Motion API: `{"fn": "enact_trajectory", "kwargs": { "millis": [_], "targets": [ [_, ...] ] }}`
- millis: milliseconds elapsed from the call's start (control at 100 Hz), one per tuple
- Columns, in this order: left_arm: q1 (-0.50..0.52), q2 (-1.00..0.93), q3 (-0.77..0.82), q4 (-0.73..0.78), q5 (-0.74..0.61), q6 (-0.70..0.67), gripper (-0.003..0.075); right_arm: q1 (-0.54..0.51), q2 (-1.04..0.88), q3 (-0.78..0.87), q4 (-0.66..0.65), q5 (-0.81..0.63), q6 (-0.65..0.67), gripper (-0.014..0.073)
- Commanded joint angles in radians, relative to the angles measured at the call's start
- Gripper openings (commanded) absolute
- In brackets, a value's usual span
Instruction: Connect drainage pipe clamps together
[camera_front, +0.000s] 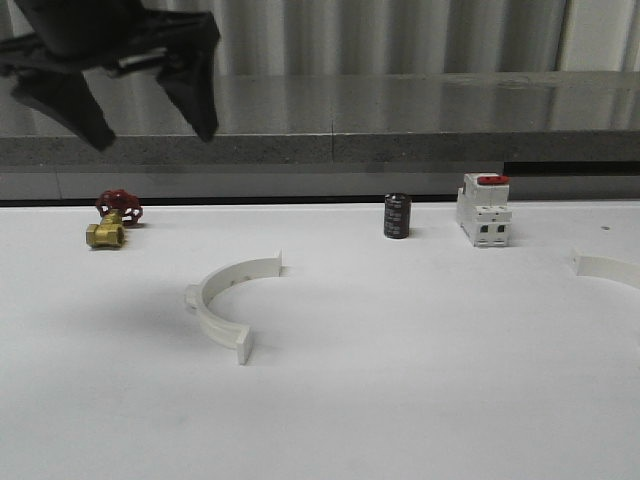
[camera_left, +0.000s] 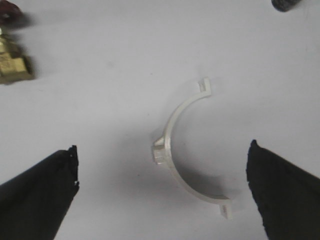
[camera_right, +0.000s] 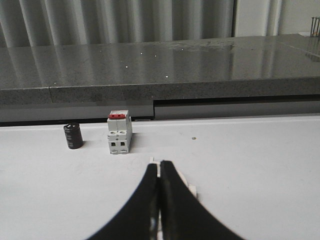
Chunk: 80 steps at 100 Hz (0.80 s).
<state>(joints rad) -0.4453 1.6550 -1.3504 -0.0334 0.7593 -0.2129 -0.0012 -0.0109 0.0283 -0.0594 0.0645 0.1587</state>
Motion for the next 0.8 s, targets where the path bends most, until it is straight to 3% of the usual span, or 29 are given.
{"fn": "enact_trajectory", "kwargs": {
  "millis": [0,470,790],
  "targets": [
    [0.040,-0.120,0.002,0.016,-0.034,0.021,0.0662,-0.004,-0.020,-0.017,-0.007,-0.073,-0.006,-0.0069],
    [0.290,-0.546,0.353,0.021,-0.211,0.071,0.0662,-0.004,-0.020,-0.017,-0.007,-0.073,-0.006,-0.0069],
    [0.323,-0.860,0.633,0.021,-0.303,0.071,0.0662,-0.004,-0.020,-0.017,-0.007,-0.073,-0.006,-0.0069]
  ]
}}
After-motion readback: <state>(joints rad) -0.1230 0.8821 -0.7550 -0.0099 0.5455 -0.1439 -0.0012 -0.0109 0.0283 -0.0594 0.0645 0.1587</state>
